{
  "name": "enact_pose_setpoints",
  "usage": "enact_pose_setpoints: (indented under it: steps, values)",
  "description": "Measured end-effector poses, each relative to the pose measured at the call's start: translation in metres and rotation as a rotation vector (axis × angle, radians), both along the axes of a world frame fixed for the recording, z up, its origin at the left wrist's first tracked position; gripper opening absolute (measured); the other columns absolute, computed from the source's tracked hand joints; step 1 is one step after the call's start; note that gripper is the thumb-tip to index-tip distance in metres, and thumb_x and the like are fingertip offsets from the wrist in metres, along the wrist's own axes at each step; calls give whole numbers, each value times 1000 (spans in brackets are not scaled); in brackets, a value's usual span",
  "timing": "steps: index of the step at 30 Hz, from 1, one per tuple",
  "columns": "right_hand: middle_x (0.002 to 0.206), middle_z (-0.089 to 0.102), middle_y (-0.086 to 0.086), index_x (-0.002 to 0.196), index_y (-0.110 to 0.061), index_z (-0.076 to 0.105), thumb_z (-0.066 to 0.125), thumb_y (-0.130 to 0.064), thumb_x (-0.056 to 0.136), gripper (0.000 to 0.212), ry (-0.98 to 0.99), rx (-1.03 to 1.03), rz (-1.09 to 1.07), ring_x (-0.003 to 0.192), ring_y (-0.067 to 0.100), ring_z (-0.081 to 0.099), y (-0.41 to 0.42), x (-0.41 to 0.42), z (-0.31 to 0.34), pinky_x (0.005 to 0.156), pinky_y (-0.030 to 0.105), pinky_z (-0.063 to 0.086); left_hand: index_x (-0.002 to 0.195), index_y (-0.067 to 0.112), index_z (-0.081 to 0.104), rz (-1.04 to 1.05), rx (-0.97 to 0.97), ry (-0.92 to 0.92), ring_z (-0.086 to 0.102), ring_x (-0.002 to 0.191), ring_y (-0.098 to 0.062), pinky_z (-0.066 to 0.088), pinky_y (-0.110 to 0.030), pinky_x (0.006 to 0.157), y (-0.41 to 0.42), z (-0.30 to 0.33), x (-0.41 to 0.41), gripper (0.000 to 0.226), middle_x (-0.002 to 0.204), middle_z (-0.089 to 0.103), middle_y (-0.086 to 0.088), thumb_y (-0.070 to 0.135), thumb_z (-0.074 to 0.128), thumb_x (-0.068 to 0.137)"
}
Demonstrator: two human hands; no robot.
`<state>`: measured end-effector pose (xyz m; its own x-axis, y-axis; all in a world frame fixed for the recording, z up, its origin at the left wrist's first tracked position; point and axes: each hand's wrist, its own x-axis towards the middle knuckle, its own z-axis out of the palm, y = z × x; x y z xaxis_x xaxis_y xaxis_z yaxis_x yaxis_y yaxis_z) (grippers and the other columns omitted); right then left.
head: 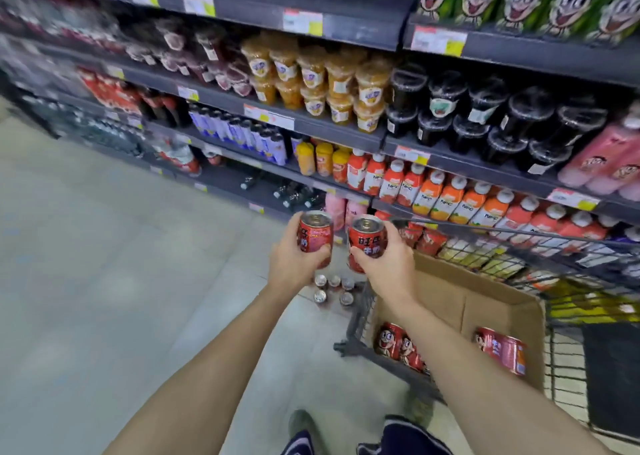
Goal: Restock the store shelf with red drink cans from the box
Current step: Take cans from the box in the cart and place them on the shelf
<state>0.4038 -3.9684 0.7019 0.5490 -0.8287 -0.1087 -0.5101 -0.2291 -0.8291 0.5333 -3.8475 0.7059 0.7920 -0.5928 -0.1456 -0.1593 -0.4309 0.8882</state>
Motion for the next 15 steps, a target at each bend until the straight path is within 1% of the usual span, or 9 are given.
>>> enact_pose_setpoints:
  steps: [2, 3, 5, 6, 7, 8, 10, 12, 15]
  values:
    - [113, 68, -3, 132, -33, 49, 79, -41, 77, 64, -15, -24, 28, 104, 18, 63, 19, 20, 13, 88, 38, 53, 118, 36, 53, 3, -47, -16, 69, 86, -8, 57, -41, 85, 19, 15, 23, 60, 97, 70, 11, 34, 72, 61]
    - [113, 67, -3, 132, -33, 49, 79, -42, 76, 64, -33, -43, 41, 103, 17, 63, 27, 30, 21, 88, 38, 53, 118, 36, 53, 11, -66, -23, 69, 87, -9, 57, -42, 85, 29, 21, 34, 61, 99, 70, 11, 33, 73, 60]
    - [112, 64, -5, 129, -30, 51, 79, -39, 77, 60, -57, -62, 58, 100, 14, 59, 42, 48, 38, 85, 32, 49, 117, 37, 53, 39, -105, -41, 69, 88, -8, 57, -42, 85, 48, 33, 54, 62, 101, 69, 10, 32, 75, 59]
    - [108, 61, -7, 128, -28, 52, 79, -36, 78, 57, -68, -62, 61, 97, 12, 55, 49, 57, 47, 83, 28, 45, 117, 38, 52, 55, -114, -57, 68, 89, -6, 57, -41, 85, 56, 41, 63, 62, 102, 69, 10, 33, 75, 59]
    - [104, 59, -8, 129, -27, 52, 80, -33, 79, 57, -84, -67, 63, 97, 12, 55, 55, 66, 56, 83, 26, 43, 116, 40, 51, 64, -122, -72, 68, 90, -5, 57, -40, 86, 65, 47, 71, 62, 103, 69, 11, 34, 75, 59]
    - [103, 60, -9, 131, -26, 52, 80, -33, 79, 60, -100, -81, 66, 100, 14, 57, 61, 75, 63, 85, 26, 44, 117, 41, 50, 69, -121, -77, 68, 91, -4, 57, -39, 87, 73, 53, 80, 64, 104, 68, 12, 35, 76, 59]
    - [110, 66, -7, 135, -28, 49, 79, -41, 77, 67, -106, -128, 75, 107, 17, 61, 71, 95, 75, 94, 34, 50, 122, 40, 48, 67, -115, -75, 67, 92, -3, 56, -38, 89, 88, 64, 96, 69, 105, 67, 14, 35, 76, 60]
    - [114, 67, -8, 133, -32, 49, 79, -45, 75, 66, -117, -141, 84, 108, 16, 62, 78, 114, 83, 95, 41, 52, 124, 41, 47, 66, -115, -82, 66, 94, -2, 56, -39, 90, 101, 73, 112, 70, 106, 65, 17, 35, 77, 60]
    - [116, 65, -9, 131, -33, 50, 79, -45, 76, 64, -139, -141, 104, 109, 15, 60, 85, 139, 95, 95, 42, 52, 120, 45, 46, 69, -106, -111, 64, 97, -2, 55, -38, 91, 114, 84, 137, 67, 104, 62, 23, 31, 80, 64]
